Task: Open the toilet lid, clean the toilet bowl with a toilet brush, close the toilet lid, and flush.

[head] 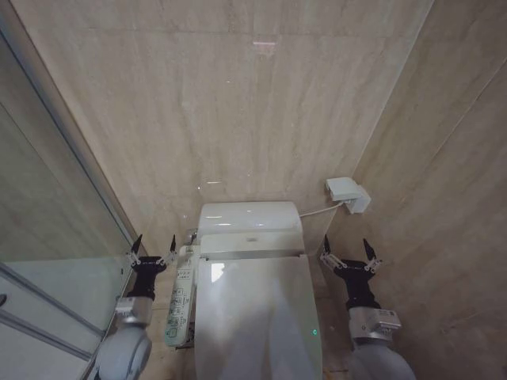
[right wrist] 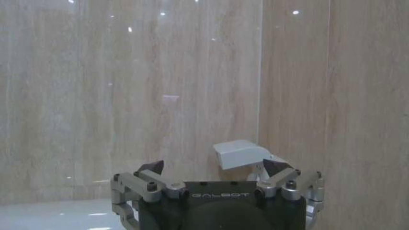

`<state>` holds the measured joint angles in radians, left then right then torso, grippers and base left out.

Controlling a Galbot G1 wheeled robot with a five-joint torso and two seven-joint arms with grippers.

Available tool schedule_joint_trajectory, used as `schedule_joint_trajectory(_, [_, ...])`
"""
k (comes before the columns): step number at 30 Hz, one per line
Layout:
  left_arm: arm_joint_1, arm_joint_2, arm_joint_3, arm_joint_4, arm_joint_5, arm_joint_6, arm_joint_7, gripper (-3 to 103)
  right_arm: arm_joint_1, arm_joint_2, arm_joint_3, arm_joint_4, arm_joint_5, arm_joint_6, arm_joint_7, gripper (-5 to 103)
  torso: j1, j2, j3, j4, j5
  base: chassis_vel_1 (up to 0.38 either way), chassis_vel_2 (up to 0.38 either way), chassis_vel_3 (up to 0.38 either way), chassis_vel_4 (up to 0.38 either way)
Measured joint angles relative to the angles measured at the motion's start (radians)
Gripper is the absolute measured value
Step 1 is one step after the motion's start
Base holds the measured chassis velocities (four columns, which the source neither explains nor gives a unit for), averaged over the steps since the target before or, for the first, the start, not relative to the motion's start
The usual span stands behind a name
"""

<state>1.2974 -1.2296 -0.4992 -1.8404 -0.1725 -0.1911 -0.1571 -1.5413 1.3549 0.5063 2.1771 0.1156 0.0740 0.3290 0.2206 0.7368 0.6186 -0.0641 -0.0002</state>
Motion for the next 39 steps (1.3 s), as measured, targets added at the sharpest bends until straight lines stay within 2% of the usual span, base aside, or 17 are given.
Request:
schedule_joint_trajectory(6, [-0.099,0.070,0.013,0.136,-0.047,-0.027,0.025,98,0.000,0.000,0.000,0.000,0.000,0.000,0.000,100,0.000,0.000,0.000,0.0004,0.0000,0.000,0.000,0.000,0.000])
schedule_joint_trajectory(10, [-0.193,0.123,0.035,0.225,-0.108,-0.032,0.054,98,0.000,0.000,0.000,0.000,0.000,0.000,0.000,100,0.000,0.000,0.000,0.0002,-0.0001,0.000,0.000,0.000,0.000])
schedule_joint_trajectory(12, [-0.220,0.134,0.039,0.243,-0.125,-0.032,0.062,95,0.000,0.000,0.000,0.000,0.000,0.000,0.000,100,0.000,0.000,0.000,0.0001,-0.0001,0.000,0.000,0.000,0.000])
schedule_joint_trajectory(19, [-0.323,0.184,0.063,0.317,-0.215,-0.023,0.100,95,0.000,0.000,0.000,0.000,0.000,0.000,0.000,100,0.000,0.000,0.000,-0.0002,0.0001,0.000,0.000,0.000,0.000])
schedule_joint_trajectory(23, [-0.371,0.217,0.082,0.387,-0.277,-0.020,0.126,93,0.000,0.000,0.000,0.000,0.000,0.000,0.000,100,0.000,0.000,0.000,0.0005,0.0001,0.000,0.000,0.000,0.000])
schedule_joint_trajectory(29, [-0.414,0.226,0.112,0.470,-0.302,-0.039,0.166,94,0.000,0.000,0.000,0.000,0.000,0.000,0.000,100,0.000,0.000,0.000,0.0001,0.0001,0.000,0.000,0.000,0.000])
schedule_joint_trajectory(33, [-0.471,0.234,0.150,0.567,-0.301,-0.095,0.238,93,0.000,0.000,0.000,0.000,0.000,0.000,0.000,100,0.000,0.000,0.000,0.0003,0.0002,0.000,0.000,0.000,0.000])
schedule_joint_trajectory(39, [-0.513,0.231,0.180,0.639,-0.259,-0.148,0.292,93,0.000,0.000,0.000,0.000,0.000,0.000,0.000,100,0.000,0.000,0.000,0.0001,0.0003,0.000,0.000,0.000,0.000])
